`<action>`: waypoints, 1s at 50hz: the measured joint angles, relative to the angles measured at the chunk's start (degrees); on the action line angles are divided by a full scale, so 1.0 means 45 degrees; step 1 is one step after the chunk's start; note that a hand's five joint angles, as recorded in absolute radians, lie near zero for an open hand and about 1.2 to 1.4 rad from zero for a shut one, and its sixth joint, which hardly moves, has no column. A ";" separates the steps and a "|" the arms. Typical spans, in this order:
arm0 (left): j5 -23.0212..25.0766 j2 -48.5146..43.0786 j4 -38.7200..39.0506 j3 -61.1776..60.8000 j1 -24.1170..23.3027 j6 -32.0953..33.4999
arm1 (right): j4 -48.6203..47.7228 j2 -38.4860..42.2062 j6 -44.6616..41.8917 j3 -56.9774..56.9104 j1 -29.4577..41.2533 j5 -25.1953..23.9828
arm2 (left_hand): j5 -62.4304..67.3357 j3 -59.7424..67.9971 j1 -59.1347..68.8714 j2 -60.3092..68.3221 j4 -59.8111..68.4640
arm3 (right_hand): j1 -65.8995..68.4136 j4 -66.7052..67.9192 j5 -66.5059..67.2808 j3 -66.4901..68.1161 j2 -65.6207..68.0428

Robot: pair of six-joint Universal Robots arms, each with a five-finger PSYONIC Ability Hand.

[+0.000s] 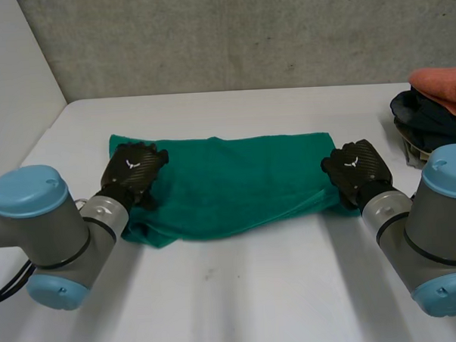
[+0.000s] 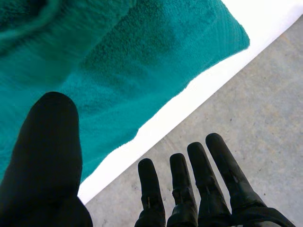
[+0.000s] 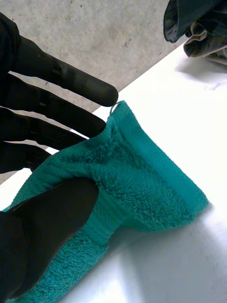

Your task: Fold the laundry.

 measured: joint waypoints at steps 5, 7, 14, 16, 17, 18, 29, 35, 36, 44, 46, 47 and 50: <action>-0.0042 0.1195 -0.0228 -0.0619 0.0179 -0.0271 | -0.0020 -0.0008 0.0038 -0.0048 -0.0107 0.0090 | 0.0119 0.0044 0.0070 0.0067 0.0084 | 0.0000 0.0000 0.0000 0.0000 0.0000; -0.0071 0.1787 -0.0384 -0.0983 0.0268 -0.0485 | -0.0022 -0.0024 0.0076 -0.0080 -0.0183 0.0118 | 0.0451 0.0158 0.0203 0.0222 0.0335 | 0.0001 0.0000 0.0000 0.0000 0.0000; -0.0212 0.3632 -0.1457 -0.2539 0.0359 -0.1702 | -0.0003 0.0006 0.0437 -0.0179 -0.0349 0.0148 | 0.2334 0.1960 0.2208 0.2035 0.2251 | 0.0000 0.0000 0.0000 0.0000 0.0000; -0.0310 0.3916 -0.1844 -0.2921 0.0369 -0.1988 | 0.0001 0.0028 0.0538 -0.0190 -0.0347 0.0140 | 0.2370 0.2004 0.2212 0.2072 0.2298 | 0.0000 0.0000 0.0000 0.0000 0.0000; -0.0338 0.3966 -0.1932 -0.3005 0.0373 -0.2044 | 0.0002 0.0032 0.0554 -0.0191 -0.0344 0.0138 | 0.2370 0.2004 0.2212 0.2072 0.2298 | 0.0000 0.0000 0.0000 0.0000 0.0000; -0.0416 0.4061 -0.2143 -0.3200 0.0391 -0.2174 | 0.0004 0.0045 0.0607 -0.0193 -0.0337 0.0131 | 0.2372 0.2004 0.2213 0.2072 0.2298 | 0.0000 0.0000 0.0000 0.0000 0.0000; -0.0636 0.2762 -0.2446 -0.3259 0.0831 -0.2430 | 0.0009 0.0110 0.0734 -0.0080 -0.0259 0.0099 | 0.2404 0.2051 0.2132 0.2122 0.2323 | 0.0001 0.0000 0.0007 0.0000 0.0000; -0.0593 0.1363 -0.2112 -0.2512 0.0968 -0.2395 | 0.0012 0.0127 0.0721 -0.0010 -0.0286 0.0088 | 0.1194 0.1103 0.1157 0.1115 0.1174 | 0.0000 0.0000 0.0008 0.0000 0.0000; -0.0589 0.1219 -0.2070 -0.2415 0.0972 -0.2389 | 0.0012 0.0127 0.0719 -0.0002 -0.0296 0.0086 | 0.1189 0.1103 0.1157 0.1113 0.1174 | 0.0000 0.0000 0.0008 0.0000 0.0000; -0.0583 0.0253 -0.1879 -0.1557 0.0918 -0.2270 | 0.0007 0.0138 0.0703 0.0046 -0.0378 0.0042 | 0.1287 0.1110 0.1192 0.1140 0.1201 | 0.0000 0.0000 0.0008 0.0000 0.0000; -0.0582 0.0062 -0.1873 -0.1327 0.0880 -0.2246 | 0.0006 0.0152 0.0699 0.0048 -0.0385 0.0037 | 0.1983 0.1649 0.1835 0.1700 0.1847 | 0.0000 0.0000 0.0009 0.0000 0.0000; -0.0583 0.0036 -0.1872 -0.1294 0.0874 -0.2244 | 0.0006 0.0154 0.0698 0.0048 -0.0386 0.0037 | 0.2111 0.1767 0.1971 0.1877 0.1980 | 0.0000 0.0000 0.0009 0.0000 0.0000; -0.0581 -0.0295 -0.1849 -0.0912 0.0811 -0.2228 | 0.0005 0.0178 0.0689 0.0048 -0.0394 0.0052 | 0.6499 0.6216 0.6919 0.6508 0.6473 | 0.0000 0.0000 0.0009 0.0000 0.0000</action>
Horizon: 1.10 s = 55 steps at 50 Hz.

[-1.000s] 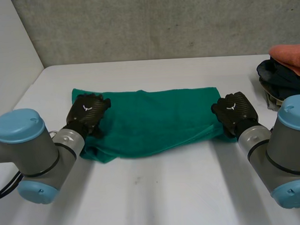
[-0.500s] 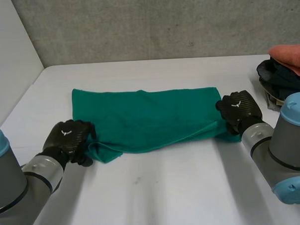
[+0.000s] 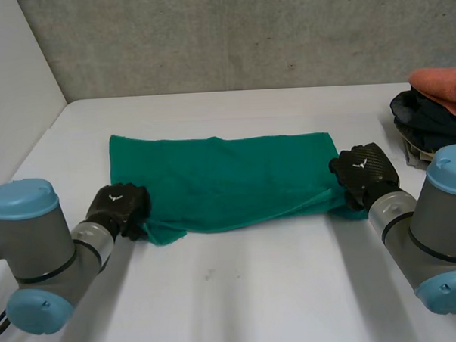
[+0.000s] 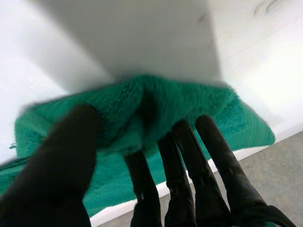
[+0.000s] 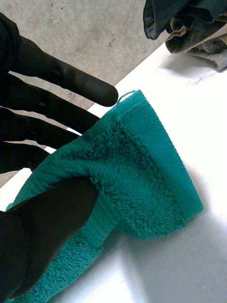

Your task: Fold the laundry.

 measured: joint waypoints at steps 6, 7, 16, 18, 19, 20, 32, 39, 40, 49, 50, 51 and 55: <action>-0.0011 -0.0170 0.0278 0.0349 -0.0073 -0.0005 | 0.0032 -0.0043 -0.0106 -0.0125 -0.0011 0.0070 | 0.2508 0.2929 0.1867 0.2663 0.3029 | 0.0000 0.0000 0.0000 0.0000 0.0000; -0.0014 -0.0110 0.0291 0.0350 -0.0071 -0.0010 | 0.0040 -0.0053 -0.0113 -0.0142 -0.0015 0.0073 | 0.2508 0.2935 0.1867 0.2665 0.3029 | 0.0001 0.0000 -0.0001 0.0000 0.0000; 0.0076 0.4418 -0.0274 0.0757 0.0179 -0.0017 | 0.3020 -0.2411 -0.1487 -0.2181 -0.0392 0.0014 | 0.2508 0.2943 0.1867 0.2793 0.3030 | 0.0000 0.0001 0.0000 0.0000 0.0000; 0.0200 0.5091 -0.0778 0.0961 0.0271 0.0014 | 0.4130 -0.2914 -0.1921 -0.2850 -0.0474 -0.0010 | 0.2508 0.2943 0.1867 0.2798 0.3032 | 0.0000 0.0001 -0.0001 0.0000 0.0000; 0.0305 0.5392 -0.1137 0.1095 0.0341 0.0040 | 0.4740 -0.3144 -0.2136 -0.3234 -0.0509 -0.0021 | 0.2508 0.2943 0.1867 0.2800 0.3032 | 0.0000 0.0001 -0.0001 0.0000 0.0000; 0.0406 0.5593 -0.1448 0.1209 0.0400 0.0065 | 0.5007 -0.3232 -0.2221 -0.3405 -0.0521 -0.0022 | 0.2508 0.2943 0.1867 0.2803 0.3033 | 0.0000 0.0001 -0.0001 0.0000 0.0000; 0.1567 0.4081 -0.5280 0.2163 0.0937 0.3211 | 0.8789 -0.3117 -0.3158 -0.5319 -0.0610 -0.0057 | 0.2508 0.2944 0.1867 0.2817 0.3036 | 0.0001 0.0001 -0.0001 0.0000 0.0000; 0.1181 0.1158 -0.4393 0.3043 0.0780 0.5017 | 0.8279 -0.0714 -0.3227 -0.5876 -0.0535 0.0149 | 0.2508 0.3016 0.1867 0.2823 0.3046 | 0.0000 0.0002 -0.0001 0.0000 0.0000; 0.1089 0.0764 -0.4032 0.3369 0.0729 0.5093 | 0.7945 -0.0360 -0.3133 -0.6035 -0.0524 0.0196 | 0.2508 0.3017 0.1867 0.2827 0.3068 | 0.0000 0.0002 -0.0001 0.0000 0.0000; 0.0442 -0.0543 0.0120 0.7507 0.0154 0.4827 | 0.2324 0.0812 -0.1355 -0.7997 -0.0169 0.0862 | 0.2508 0.3021 0.1869 0.2846 0.3088 | 0.0001 0.0002 0.0000 0.0000 0.0000; 0.0412 -0.0535 0.0492 0.7856 0.0123 0.4754 | 0.1782 0.0781 -0.1189 -0.8130 -0.0127 0.0918 | 0.2510 0.3021 0.1869 0.2846 0.3088 | 0.0000 0.0002 -0.0001 0.0000 0.0000; 0.0380 -0.0523 0.0978 0.8267 0.0093 0.4626 | 0.1048 0.0713 -0.0983 -0.8250 -0.0072 0.0984 | 0.2568 0.3022 0.1871 0.2846 0.3088 | 0.0000 0.0003 0.0008 0.0001 0.0000; 0.0306 -0.0348 0.2909 0.9603 0.0076 0.3893 | -0.1562 0.0245 -0.0340 -0.8448 0.0113 0.1141 | 0.2664 0.3025 0.1896 0.2851 0.3089 | 0.0000 0.0003 0.0009 0.0001 0.0000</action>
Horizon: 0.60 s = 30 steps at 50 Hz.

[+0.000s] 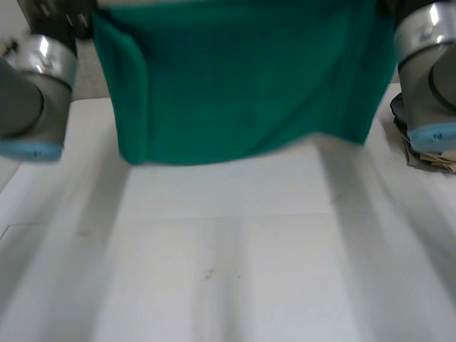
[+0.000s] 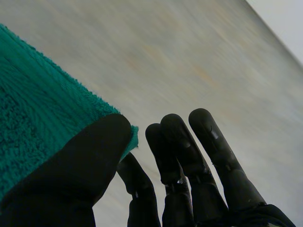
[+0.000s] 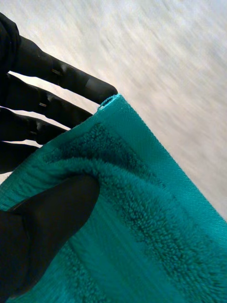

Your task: Fold the laundry.

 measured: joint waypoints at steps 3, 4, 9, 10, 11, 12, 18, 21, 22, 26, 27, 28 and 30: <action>0.0005 0.0343 0.1389 0.0732 0.0131 -0.0843 | -0.1871 -0.0552 0.0360 0.0143 0.0218 0.0029 | 0.0002 0.0001 0.0001 0.0000 0.0000 | 0.0000 0.0001 0.0039 -0.0001 0.0000; 0.0020 0.0462 0.1692 0.0848 0.0199 -0.1083 | -0.2055 -0.0616 0.0392 0.0183 0.0252 0.0027 | 0.0064 0.0001 0.0002 0.0000 0.0000 | 0.0001 0.0001 0.0062 -0.0001 0.0000; 0.0176 0.0884 0.2070 0.0306 0.0627 -0.1712 | -0.2688 -0.1016 0.0515 0.1029 0.0508 -0.0045 | 0.0160 0.0001 0.0002 0.0000 0.0000 | -0.0011 0.0001 0.0078 0.0000 0.0000; 0.0248 0.0930 0.2007 -0.0012 0.0721 -0.1751 | -0.2599 -0.1036 0.0511 0.1253 0.0527 -0.0061 | 0.0160 0.0001 0.0002 0.0000 0.0000 | -0.0011 0.0001 0.0077 0.0000 0.0000; 0.0371 0.0973 0.1907 -0.0400 0.0809 -0.1771 | -0.2432 -0.1049 0.0504 0.1585 0.0540 -0.0084 | 0.0160 0.0001 0.0001 0.0000 0.0000 | -0.0011 0.0001 0.0078 -0.0001 0.0000; 0.0564 0.1009 0.1776 -0.0896 0.0894 -0.1774 | -0.2320 -0.1052 0.0499 0.1787 0.0543 -0.0099 | 0.0160 0.0001 0.0001 0.0001 0.0000 | -0.0011 0.0001 0.0078 0.0000 0.0000; 0.2198 0.1205 0.0985 -0.3959 0.1261 -0.1608 | -0.0841 -0.1021 0.0463 0.3983 0.0508 -0.0428 | 0.0158 0.0007 0.0002 0.0006 0.0001 | -0.0011 0.0001 0.0077 0.0000 0.0000; 0.2950 0.1302 0.0675 -0.5531 0.1509 -0.1399 | -0.0073 -0.0963 0.0468 0.5290 0.0451 -0.0743 | 0.0158 0.0009 0.0002 0.0010 0.0001 | -0.0011 0.0001 0.0078 0.0000 0.0000; 0.3142 0.1328 0.0598 -0.6039 0.1602 -0.1297 | 0.0118 -0.0923 0.0466 0.5727 0.0430 -0.0853 | 0.0158 0.0010 0.0002 0.0010 0.0001 | -0.0011 0.0001 0.0078 0.0000 0.0000; 0.3500 0.1367 0.0425 -0.7607 0.1910 -0.0796 | 0.0470 -0.0713 0.0419 0.7074 0.0374 -0.1193 | 0.0160 0.0012 0.0002 0.0012 0.0001 | -0.0011 0.0002 0.0077 0.0000 0.0000; 0.3535 0.1367 0.0407 -0.7896 0.1963 -0.0661 | 0.0498 -0.0664 0.0407 0.7278 0.0366 -0.1243 | 0.0159 0.0013 0.0002 0.0012 0.0002 | -0.0011 0.0002 0.0078 0.0000 0.0000; 0.3567 0.1361 0.0385 -0.8368 0.2043 -0.0407 | 0.0527 -0.0577 0.0387 0.7614 0.0350 -0.1329 | 0.0160 0.0013 0.0002 0.0012 0.0002 | -0.0011 0.0002 0.0077 0.0001 0.0000; 0.3583 0.1355 0.0380 -0.8940 0.2121 -0.0031 | 0.0540 -0.0455 0.0363 0.8053 0.0333 -0.1435 | 0.0160 0.0013 0.0002 0.0012 0.0002 | -0.0011 0.0002 0.0078 0.0001 0.0000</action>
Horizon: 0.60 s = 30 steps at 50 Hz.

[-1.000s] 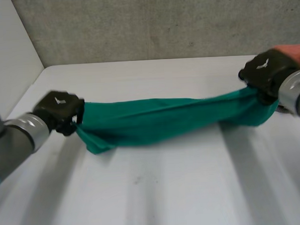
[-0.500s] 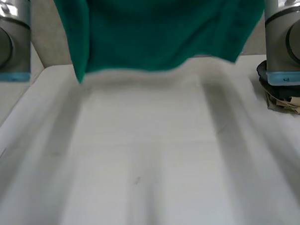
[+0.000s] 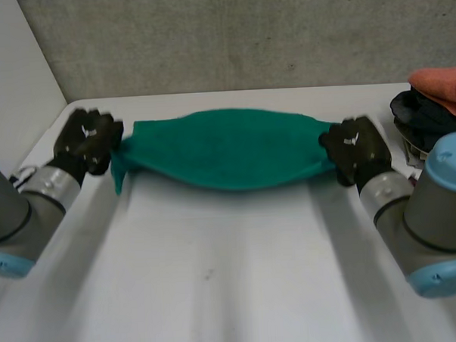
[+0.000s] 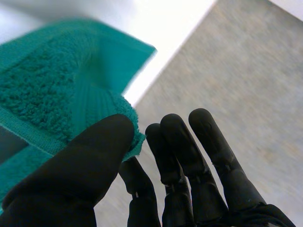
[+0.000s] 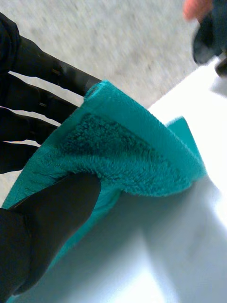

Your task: Fold the laundry.

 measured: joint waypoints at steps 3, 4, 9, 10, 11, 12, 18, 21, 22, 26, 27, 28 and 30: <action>-0.0015 -0.0009 0.0003 -0.0626 0.0055 0.0514 | -0.0014 0.0084 -0.0005 0.0307 -0.0015 -0.0064 | -0.0294 -0.0470 -0.0200 -0.0489 -0.0514 | 0.0000 0.0000 -0.0001 0.0000 0.0000; -0.0029 -0.0012 0.0000 -0.0849 0.0062 0.0719 | -0.0026 0.0112 0.0012 0.0409 -0.0018 -0.0083 | -0.0908 -0.1212 -0.0789 -0.1261 -0.1291 | 0.0000 0.0000 0.0000 0.0000 0.0000; -0.0086 -0.0002 -0.0200 -0.1373 0.0038 0.1164 | -0.0048 0.0128 0.0117 0.0534 -0.0022 -0.0084 | -0.5331 -0.5516 -0.5378 -0.5618 -0.5690 | 0.0000 0.0000 -0.0001 0.0000 0.0000; -0.0095 0.0004 -0.0286 -0.1426 0.0032 0.1185 | -0.0050 0.0125 0.0133 0.0541 -0.0024 -0.0080 | -0.5717 -0.5948 -0.5685 -0.6052 -0.6073 | 0.0000 0.0000 0.0000 0.0000 0.0000; -0.0106 0.0011 -0.0401 -0.1479 0.0026 0.1195 | -0.0051 0.0121 0.0150 0.0546 -0.0025 -0.0075 | -0.6050 -0.6211 -0.5912 -0.6303 -0.6403 | 0.0000 0.0000 0.0000 0.0000 0.0000; -0.0124 0.0027 -0.0584 -0.1538 0.0019 0.1192 | -0.0053 0.0114 0.0170 0.0553 -0.0025 -0.0067 | -0.6460 -0.6634 -0.6141 -0.6707 -0.6790 | 0.0000 0.0001 -0.0001 0.0000 0.0000; -0.0251 0.0206 -0.1829 -0.1743 0.0015 0.1075 | -0.0049 0.0096 0.0225 0.0652 -0.0003 -0.0035 | -0.7921 -0.7953 -0.7524 -0.8058 -0.8172 | 0.0000 0.0001 -0.0001 0.0000 0.0000; -0.0285 0.0396 -0.2309 -0.1893 0.0024 0.0985 | -0.0029 0.0094 0.0230 0.0702 0.0007 -0.0026 | -0.7928 -0.7953 -0.7524 -0.8074 -0.8195 | 0.0000 0.0001 -0.0001 0.0000 0.0000; -0.0294 0.0488 -0.2444 -0.1968 0.0024 0.0928 | -0.0021 0.0094 0.0230 0.0717 0.0009 -0.0026 | -0.7922 -0.7953 -0.7524 -0.8074 -0.8195 | 0.0000 0.0001 0.0000 0.0000 0.0000; -0.0298 0.0840 -0.2737 -0.2269 -0.0044 0.0441 | -0.0003 0.0087 0.0230 0.0758 0.0012 -0.0026 | -0.8026 -0.7986 -0.7558 -0.8144 -0.8263 | 0.0000 0.0001 0.0000 0.0000 0.0000; -0.0297 0.0896 -0.2752 -0.2313 -0.0074 0.0269 | -0.0003 0.0086 0.0230 0.0762 0.0010 -0.0027 | -0.8073 -0.8037 -0.7607 -0.8189 -0.8304 | 0.0000 0.0002 0.0000 0.0000 0.0000; -0.0296 0.0947 -0.2746 -0.2346 -0.0116 0.0037 | -0.0003 0.0083 0.0228 0.0766 0.0007 -0.0027 | -0.8095 -0.8056 -0.7616 -0.8210 -0.8331 | 0.0000 0.0001 0.0000 0.0000 0.0000; -0.0301 0.0982 -0.2700 -0.2351 -0.0188 -0.0357 | -0.0003 0.0080 0.0227 0.0771 0.0003 -0.0027 | -0.8094 -0.8056 -0.7616 -0.8217 -0.8331 | 0.0000 0.0001 0.0000 0.0000 0.0000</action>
